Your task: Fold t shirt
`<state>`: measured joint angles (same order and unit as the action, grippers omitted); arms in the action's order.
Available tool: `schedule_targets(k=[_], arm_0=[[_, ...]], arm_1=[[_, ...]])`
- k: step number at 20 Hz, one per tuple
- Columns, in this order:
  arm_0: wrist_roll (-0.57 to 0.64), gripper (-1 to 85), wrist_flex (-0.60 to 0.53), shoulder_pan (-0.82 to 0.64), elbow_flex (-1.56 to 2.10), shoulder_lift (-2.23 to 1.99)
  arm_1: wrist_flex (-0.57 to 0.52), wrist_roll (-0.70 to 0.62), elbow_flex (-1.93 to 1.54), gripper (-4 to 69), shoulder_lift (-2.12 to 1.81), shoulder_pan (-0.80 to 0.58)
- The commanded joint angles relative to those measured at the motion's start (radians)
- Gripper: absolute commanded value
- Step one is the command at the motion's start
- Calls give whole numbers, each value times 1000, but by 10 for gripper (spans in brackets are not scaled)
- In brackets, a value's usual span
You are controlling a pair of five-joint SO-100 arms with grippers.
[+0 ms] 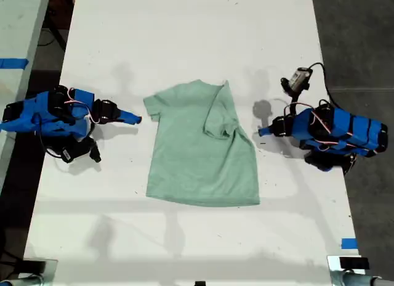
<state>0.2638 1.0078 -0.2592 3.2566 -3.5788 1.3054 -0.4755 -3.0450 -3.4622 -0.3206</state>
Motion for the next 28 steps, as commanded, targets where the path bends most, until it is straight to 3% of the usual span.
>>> schedule_targets(k=[1,19,21,22,24,25,26,27,28], arm_0=[[11,92,2,6,38,-6],[17,92,2,2,38,-6],[210,58,2,-178,38,-3],[104,75,3,-241,37,-2],[-143,123,2,-150,37,-3],[-331,123,0,-106,37,-6],[-380,183,0,-86,37,-8],[-252,89,-2,-75,37,-9],[-210,74,-25,-81,37,-15]], arm_1=[[-8,-23,-64,14,-43,-8],[-3,2,-66,13,-43,9],[-3,-3,-66,13,-43,9],[-3,-6,-66,13,-43,9],[-6,-9,-66,13,-43,8],[-5,-9,-66,13,-43,9],[-5,-6,-66,13,-43,9],[-5,-2,-66,13,-43,12],[-5,3,-66,13,-43,14]])
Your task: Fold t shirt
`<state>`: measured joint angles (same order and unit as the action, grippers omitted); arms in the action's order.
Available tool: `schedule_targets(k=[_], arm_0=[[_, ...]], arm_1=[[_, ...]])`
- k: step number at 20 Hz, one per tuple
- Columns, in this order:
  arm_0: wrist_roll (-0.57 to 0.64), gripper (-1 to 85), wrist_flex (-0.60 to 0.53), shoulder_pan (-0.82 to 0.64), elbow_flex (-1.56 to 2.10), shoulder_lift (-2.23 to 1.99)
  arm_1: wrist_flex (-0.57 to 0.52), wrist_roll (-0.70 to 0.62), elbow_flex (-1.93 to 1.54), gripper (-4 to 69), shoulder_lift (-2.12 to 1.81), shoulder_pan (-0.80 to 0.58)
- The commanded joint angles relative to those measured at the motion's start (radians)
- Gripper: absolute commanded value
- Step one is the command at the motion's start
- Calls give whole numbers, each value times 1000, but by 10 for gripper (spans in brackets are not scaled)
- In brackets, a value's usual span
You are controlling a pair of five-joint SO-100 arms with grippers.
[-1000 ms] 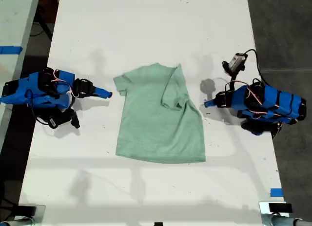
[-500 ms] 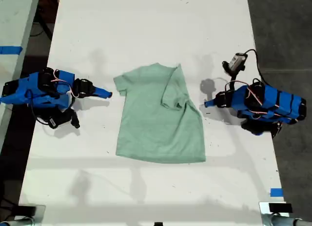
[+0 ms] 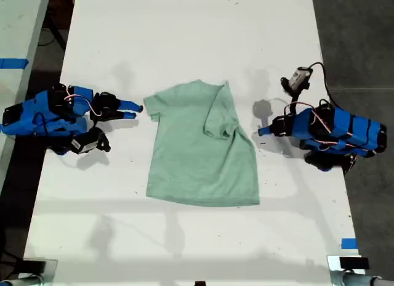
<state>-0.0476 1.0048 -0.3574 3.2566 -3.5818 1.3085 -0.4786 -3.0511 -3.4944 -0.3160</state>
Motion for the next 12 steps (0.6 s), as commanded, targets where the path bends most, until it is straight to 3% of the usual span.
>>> schedule_targets(k=[1,3,5,8,12], arm_0=[[51,16,-43,5,37,-12],[-49,-2,0,6,37,-12],[-18,-1,-14,-83,37,-12],[272,-3,-71,-270,37,-14],[390,-3,-72,-380,32,-14]], arm_1=[[-8,8,-60,13,-11,6],[-8,3,-60,13,-11,-6],[-5,6,-60,13,-11,-6],[2,21,-60,13,-11,3],[5,23,-60,13,-11,3]])
